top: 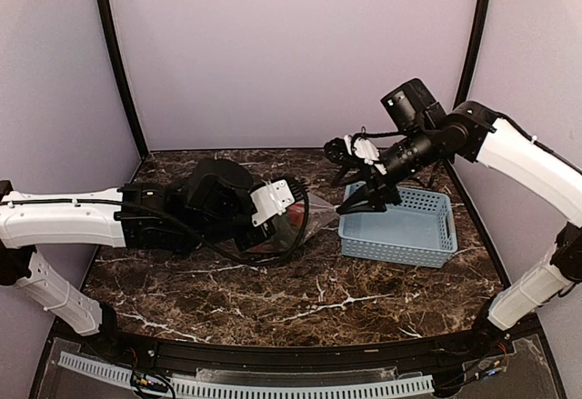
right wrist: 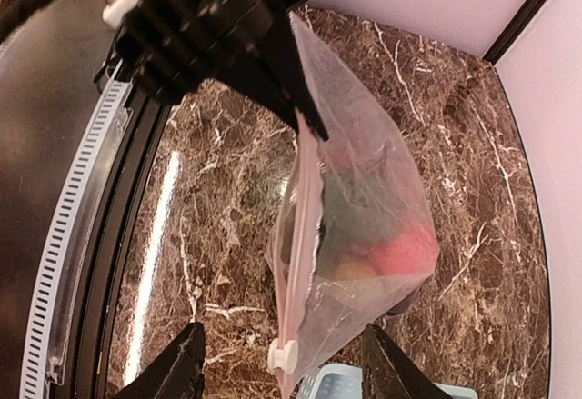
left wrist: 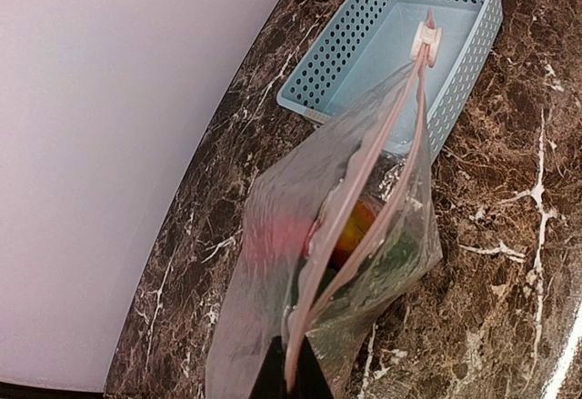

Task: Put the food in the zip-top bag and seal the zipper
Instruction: Pass from the left arm to the right

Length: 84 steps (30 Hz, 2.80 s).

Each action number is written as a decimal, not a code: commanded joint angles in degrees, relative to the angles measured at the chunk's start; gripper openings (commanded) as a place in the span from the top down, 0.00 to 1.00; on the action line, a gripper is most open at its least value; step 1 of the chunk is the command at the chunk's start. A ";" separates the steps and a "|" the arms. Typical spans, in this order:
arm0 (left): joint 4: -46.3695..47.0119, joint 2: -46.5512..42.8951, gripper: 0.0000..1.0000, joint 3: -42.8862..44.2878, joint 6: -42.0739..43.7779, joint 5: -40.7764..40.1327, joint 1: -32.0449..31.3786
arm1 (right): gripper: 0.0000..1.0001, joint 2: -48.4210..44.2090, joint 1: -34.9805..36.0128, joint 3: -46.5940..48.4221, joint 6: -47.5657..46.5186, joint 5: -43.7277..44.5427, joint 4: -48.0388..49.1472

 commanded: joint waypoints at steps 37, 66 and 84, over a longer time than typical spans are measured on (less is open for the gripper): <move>-0.24 -5.74 0.99 -2.19 -3.17 0.66 2.82 | 1.00 -0.18 2.35 -6.09 -3.45 16.85 1.19; 2.34 -6.32 0.99 -4.80 -5.46 2.28 3.03 | 0.55 -4.30 -1.66 -11.73 0.35 3.27 3.34; 2.95 -8.40 0.99 -5.03 -6.00 4.48 4.82 | 0.62 -0.68 -2.00 -8.83 2.54 -0.02 12.83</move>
